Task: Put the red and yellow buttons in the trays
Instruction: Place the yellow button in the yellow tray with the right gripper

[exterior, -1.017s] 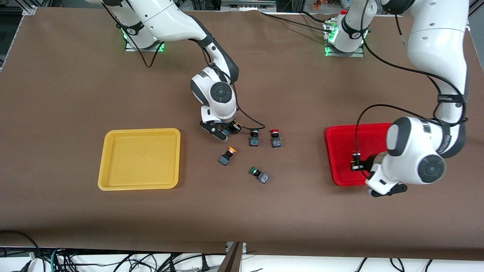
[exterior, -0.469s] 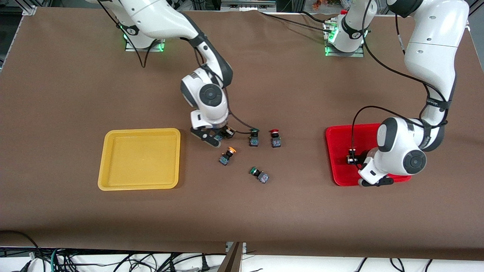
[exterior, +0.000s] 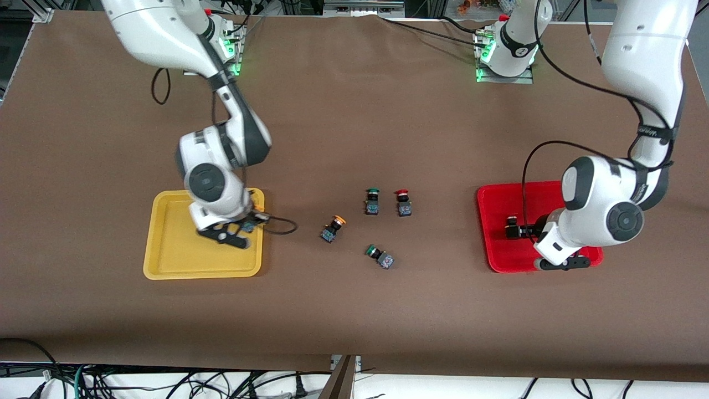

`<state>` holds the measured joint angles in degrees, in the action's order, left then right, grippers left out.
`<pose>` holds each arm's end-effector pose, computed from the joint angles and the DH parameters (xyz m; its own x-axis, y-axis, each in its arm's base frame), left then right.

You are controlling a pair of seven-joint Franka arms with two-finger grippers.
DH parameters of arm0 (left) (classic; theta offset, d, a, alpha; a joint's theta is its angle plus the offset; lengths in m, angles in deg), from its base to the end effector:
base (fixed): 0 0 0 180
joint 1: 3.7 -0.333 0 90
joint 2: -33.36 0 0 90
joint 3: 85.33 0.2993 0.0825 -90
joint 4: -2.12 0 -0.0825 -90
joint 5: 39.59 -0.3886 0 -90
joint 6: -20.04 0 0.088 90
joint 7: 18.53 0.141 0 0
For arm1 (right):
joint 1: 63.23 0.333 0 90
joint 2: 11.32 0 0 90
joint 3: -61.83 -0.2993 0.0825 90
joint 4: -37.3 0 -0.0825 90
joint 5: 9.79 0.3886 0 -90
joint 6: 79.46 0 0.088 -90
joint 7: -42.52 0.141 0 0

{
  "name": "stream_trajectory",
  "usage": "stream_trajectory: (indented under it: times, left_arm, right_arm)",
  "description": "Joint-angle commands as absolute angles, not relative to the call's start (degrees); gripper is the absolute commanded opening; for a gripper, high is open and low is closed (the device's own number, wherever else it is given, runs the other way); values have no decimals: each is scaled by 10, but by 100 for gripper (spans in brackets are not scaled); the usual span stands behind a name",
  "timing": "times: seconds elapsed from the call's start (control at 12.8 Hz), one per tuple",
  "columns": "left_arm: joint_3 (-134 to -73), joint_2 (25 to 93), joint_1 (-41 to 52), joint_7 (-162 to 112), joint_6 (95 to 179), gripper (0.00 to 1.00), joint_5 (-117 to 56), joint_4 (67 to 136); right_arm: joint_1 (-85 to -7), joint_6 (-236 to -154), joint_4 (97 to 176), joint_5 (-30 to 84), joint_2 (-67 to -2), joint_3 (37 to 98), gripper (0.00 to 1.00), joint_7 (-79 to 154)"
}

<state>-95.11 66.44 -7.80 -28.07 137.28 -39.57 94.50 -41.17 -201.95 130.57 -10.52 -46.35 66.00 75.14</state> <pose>0.6621 -0.0570 0.2332 0.9854 0.0822 -0.1493 0.0933 -0.9932 0.0692 0.6358 0.2080 0.2064 0.9694 -0.2387 -0.0565 -0.2326 -0.9677 0.0976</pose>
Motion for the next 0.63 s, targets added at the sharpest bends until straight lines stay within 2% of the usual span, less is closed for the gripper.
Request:
stream_trajectory:
  times: [0.0,0.16,0.55]
  left_arm:
    - [-995,624,-70,-365,1365,100,-400,967]
    - [-1043,629,-53,-486,1371,100,-402,956]
    - [-1042,679,62,-608,1386,100,-408,928]
  right_arm:
    - [-475,-2023,1313,-108,-471,656,0,638]
    - [-522,-2038,1316,-108,-482,656,0,549]
    - [-588,-2112,1349,-104,-500,654,0,424]
